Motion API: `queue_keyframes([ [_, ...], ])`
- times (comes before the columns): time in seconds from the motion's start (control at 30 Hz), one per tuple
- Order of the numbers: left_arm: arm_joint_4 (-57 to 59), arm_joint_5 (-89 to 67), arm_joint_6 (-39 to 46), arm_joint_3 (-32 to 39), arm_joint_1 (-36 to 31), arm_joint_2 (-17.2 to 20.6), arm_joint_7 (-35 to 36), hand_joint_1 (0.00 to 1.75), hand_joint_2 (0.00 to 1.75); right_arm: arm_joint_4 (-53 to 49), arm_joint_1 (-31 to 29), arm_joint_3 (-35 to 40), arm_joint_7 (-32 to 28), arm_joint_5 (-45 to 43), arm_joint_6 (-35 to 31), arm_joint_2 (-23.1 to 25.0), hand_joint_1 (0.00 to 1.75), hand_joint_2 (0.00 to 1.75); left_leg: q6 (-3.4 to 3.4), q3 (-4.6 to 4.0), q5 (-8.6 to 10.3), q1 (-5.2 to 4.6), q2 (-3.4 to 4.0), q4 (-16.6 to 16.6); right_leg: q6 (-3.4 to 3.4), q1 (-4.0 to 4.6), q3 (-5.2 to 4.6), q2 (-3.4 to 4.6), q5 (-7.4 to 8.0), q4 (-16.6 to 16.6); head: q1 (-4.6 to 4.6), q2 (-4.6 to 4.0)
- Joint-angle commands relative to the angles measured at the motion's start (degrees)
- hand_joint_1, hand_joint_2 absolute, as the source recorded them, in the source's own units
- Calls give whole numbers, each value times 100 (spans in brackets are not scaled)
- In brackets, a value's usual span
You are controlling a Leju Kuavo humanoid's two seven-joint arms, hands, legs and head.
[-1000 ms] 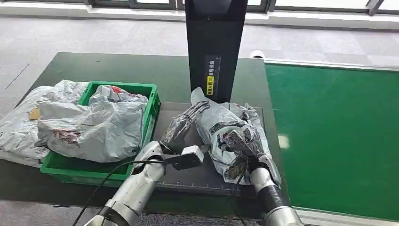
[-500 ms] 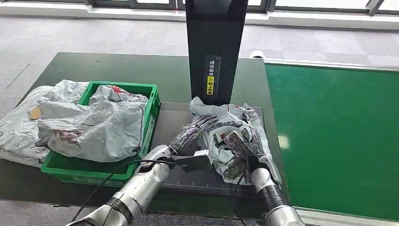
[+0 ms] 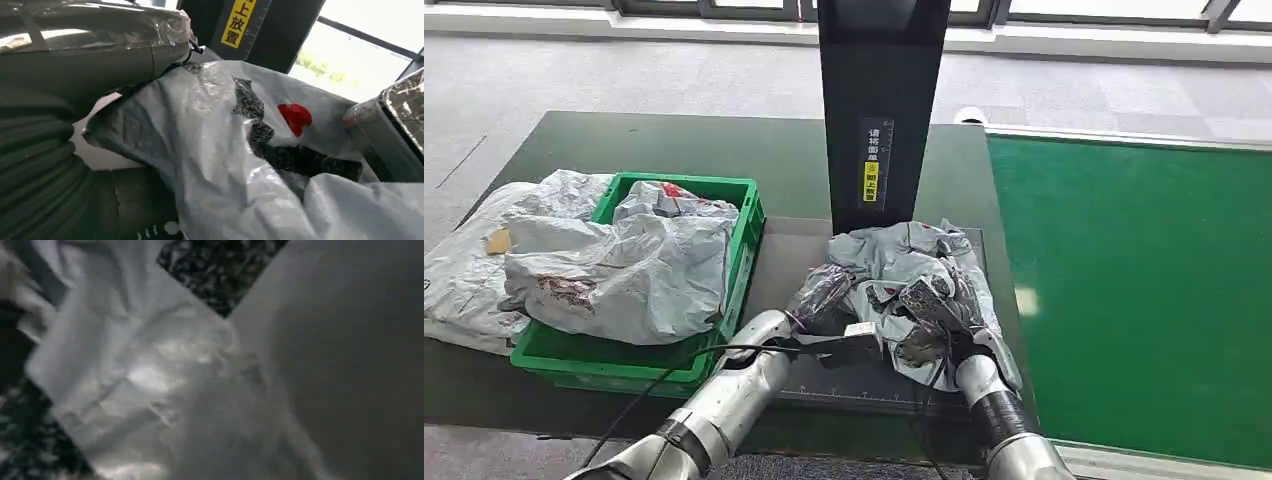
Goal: Moved the parcel from conveyor to table for the left to box.
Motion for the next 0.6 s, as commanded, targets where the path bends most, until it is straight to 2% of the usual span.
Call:
queue_keyframes([
  [0.03, 206, -215, 503, 51, -170, 87, 238, 175, 175, 299, -186, -447, 13, 5, 22, -52, 0, 0, -5, 11, 4, 4, -4, -10, -2, 4, 15, -10, 4, -14, 0, 0],
  [0.13, 166, -225, 615, 86, -162, 84, 281, 175, 175, 294, -181, -447, 17, 8, 14, -52, 0, 0, -6, 13, 5, 4, -5, -13, -3, 5, 17, -12, 5, -16, 0, 0],
  [0.2, 85, -291, 1071, 215, -144, 74, 389, 175, 175, 271, -163, -446, 19, 12, 8, -51, 0, 0, -5, 6, 4, 4, -3, -7, -2, 4, 10, -9, 4, -10, 0, 0],
  [0.27, -214, -542, 2419, 422, -94, 54, 818, 175, 175, 183, -103, -449, -1, 14, -27, -48, 0, 0, -6, 8, 4, 4, -3, -8, -3, 4, 12, -10, 4, -11, 0, 0],
  [0.33, -1899, -1509, 2498, 1147, 469, -98, 1071, 175, 175, -26, -10, -419, 9, 42, 18, -37, 0, 0, -6, 4, 4, 5, -4, -8, -3, 5, 9, -11, 4, -11, 0, 0],
  [0.37, -3019, -1830, 2498, 1189, 833, -98, 1287, 175, 175, -215, 58, -408, -23, 38, 47, -22, 0, 0, -4, -2, 1, 3, 1, -2, -2, 3, 0, -4, 2, -4, 0, 0],
  [0.47, -4855, -2281, 2498, 1169, 1231, -98, 1653, 175, 175, -697, 214, -415, -97, -33, 157, -29, 0, 0, -3, -15, -2, 4, 5, 6, -2, 4, -14, -1, 1, 3, 0, 0],
  [0.6, -5041, -2375, 2498, 1164, 1243, -98, 1689, 175, 175, -746, 219, -432, -88, -47, 169, -42, 0, 0, -6, -8, -3, 6, 11, 3, -4, 6, -10, 6, -1, 1, 0, 0],
])
